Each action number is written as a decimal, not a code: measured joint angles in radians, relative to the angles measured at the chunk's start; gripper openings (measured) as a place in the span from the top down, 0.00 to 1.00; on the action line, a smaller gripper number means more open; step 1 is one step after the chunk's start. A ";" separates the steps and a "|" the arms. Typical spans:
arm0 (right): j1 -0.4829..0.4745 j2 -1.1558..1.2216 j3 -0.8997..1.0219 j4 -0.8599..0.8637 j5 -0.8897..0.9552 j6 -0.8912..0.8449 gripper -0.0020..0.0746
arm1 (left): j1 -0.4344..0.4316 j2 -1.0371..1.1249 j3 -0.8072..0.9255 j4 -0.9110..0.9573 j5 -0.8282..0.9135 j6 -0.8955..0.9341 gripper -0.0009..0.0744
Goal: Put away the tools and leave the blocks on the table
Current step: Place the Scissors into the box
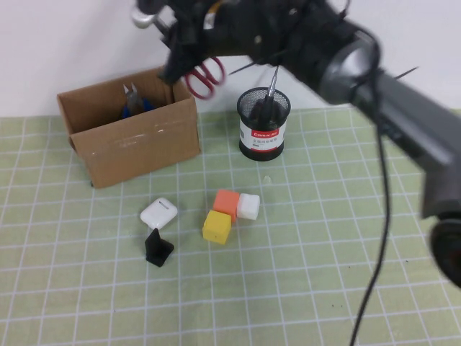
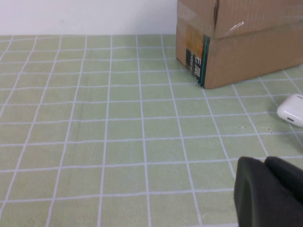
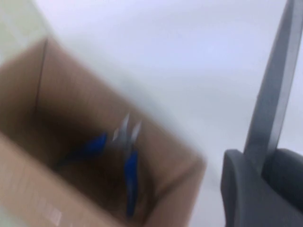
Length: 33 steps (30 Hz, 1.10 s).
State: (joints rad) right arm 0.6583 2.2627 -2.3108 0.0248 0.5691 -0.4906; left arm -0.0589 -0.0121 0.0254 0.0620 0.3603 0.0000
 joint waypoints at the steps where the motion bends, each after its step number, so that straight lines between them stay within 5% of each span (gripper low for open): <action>1: 0.002 0.026 -0.030 0.005 -0.033 -0.013 0.90 | 0.000 0.000 0.000 0.000 0.000 0.000 0.99; 13: 0.033 0.161 -0.180 0.041 -0.285 -0.170 0.90 | 0.000 0.000 0.000 0.000 0.000 0.000 0.99; 33: 0.069 0.172 -0.189 0.048 -0.306 -0.197 0.90 | 0.000 0.000 0.000 0.000 0.000 0.000 0.99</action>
State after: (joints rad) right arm 0.7271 2.4343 -2.4996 0.0731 0.2627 -0.6871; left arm -0.0589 -0.0121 0.0254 0.0620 0.3603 0.0000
